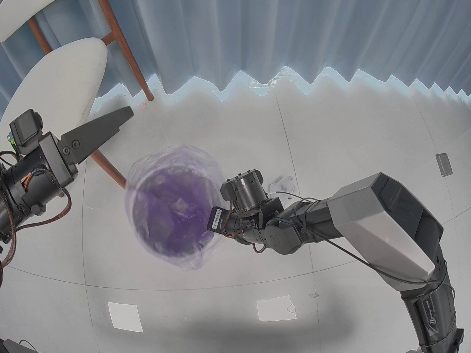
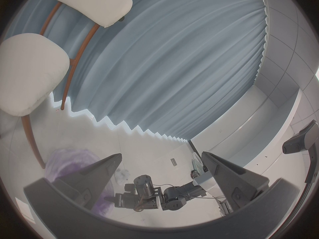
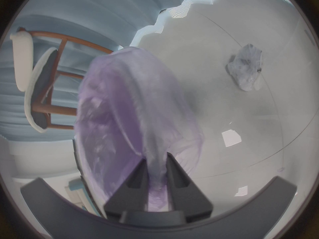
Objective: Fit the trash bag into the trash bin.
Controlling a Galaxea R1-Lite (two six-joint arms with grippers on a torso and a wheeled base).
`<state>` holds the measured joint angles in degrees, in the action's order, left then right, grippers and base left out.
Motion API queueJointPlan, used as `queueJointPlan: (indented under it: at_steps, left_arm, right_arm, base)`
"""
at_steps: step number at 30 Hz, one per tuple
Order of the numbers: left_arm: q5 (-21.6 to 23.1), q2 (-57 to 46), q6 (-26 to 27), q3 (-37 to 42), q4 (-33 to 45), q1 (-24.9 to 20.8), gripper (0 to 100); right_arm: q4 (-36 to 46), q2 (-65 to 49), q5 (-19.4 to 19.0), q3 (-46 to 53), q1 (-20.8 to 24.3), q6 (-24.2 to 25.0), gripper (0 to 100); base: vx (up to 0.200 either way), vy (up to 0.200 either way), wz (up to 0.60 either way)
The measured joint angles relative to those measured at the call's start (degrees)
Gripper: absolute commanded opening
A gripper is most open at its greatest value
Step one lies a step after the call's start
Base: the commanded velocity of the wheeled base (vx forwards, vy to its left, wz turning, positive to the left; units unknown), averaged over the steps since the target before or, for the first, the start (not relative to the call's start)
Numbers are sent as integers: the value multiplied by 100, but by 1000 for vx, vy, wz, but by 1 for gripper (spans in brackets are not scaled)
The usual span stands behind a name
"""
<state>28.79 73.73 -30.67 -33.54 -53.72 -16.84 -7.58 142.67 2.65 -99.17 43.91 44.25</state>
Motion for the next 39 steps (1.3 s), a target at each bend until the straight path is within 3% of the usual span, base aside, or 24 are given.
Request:
queueJointPlan:
  at_steps: [6,19,26,34,35,39]
  left_arm:
    - [2,30,-1,-63,-13,102,100]
    - [43,44,-6,-15,0,85,100]
    - [202,44,-1,232,11,-88,100]
    - [224,132,0,339,7,-166,100]
    - [224,144,0,347,7,-171,100]
    - [229,179,5,367,5,-177,100]
  right_arm:
    - [167,-124,-18,44,-89,-453,0]
    - [669,-1003,88,931,-712,-3112,0]
    - [-128,-1274,90,1477,-992,-3534,0]
    - [-536,-1193,68,1751,-1142,-3611,0]
    - [-658,-1179,68,1792,-1150,-3621,100]
    - [-1023,-1089,59,1963,-1162,-3645,100]
  base:
    - [0,0,0]
    - [0,0,0]
    - [0,0,0]
    - [0,0,0]
    - [0,0,0]
    - [0,0,0]
